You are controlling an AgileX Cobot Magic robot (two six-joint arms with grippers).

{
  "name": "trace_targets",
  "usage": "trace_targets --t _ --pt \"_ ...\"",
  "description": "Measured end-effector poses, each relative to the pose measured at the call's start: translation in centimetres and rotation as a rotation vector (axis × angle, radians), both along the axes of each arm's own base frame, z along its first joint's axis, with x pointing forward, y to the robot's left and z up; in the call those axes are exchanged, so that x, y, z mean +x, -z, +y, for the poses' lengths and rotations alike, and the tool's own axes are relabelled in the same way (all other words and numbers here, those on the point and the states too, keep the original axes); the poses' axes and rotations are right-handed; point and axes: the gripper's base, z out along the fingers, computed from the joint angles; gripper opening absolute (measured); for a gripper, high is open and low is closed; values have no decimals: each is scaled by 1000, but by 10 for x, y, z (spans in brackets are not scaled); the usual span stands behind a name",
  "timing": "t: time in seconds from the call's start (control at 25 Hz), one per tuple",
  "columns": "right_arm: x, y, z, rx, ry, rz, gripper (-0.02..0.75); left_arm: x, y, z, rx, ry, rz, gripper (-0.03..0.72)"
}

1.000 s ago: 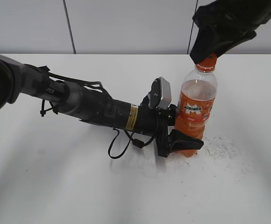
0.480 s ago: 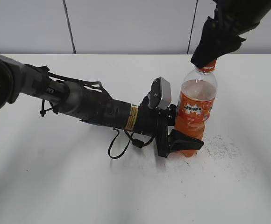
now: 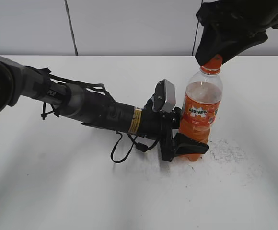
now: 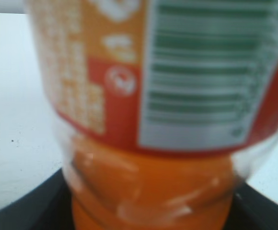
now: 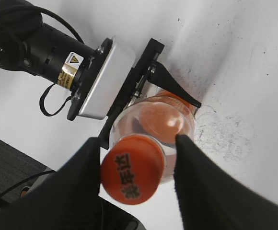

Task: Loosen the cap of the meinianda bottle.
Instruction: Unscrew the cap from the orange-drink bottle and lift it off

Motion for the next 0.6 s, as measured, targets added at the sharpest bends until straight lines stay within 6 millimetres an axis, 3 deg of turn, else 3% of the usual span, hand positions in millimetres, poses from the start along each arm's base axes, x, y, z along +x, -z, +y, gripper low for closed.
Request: trace_targets --t 0.04,0.08,0.12,0.24,0.48,0.6 --pt "0 0 0 -2 0 1 319 0 0 0 0 0 0 512" --pt "0 0 0 -2 0 1 319 0 0 0 0 -1 0 512" --pt "0 0 0 -4 -20 -7 271 0 0 0 0 -1 0 512" --pt "0 0 0 -20 -104 -42 271 0 0 0 0 -1 0 511" --pt "-1 0 1 -109 -606 -251 271 0 0 0 0 0 0 511" --pt "-1 0 1 -125 -697 -288 271 0 0 0 0 0 0 511"
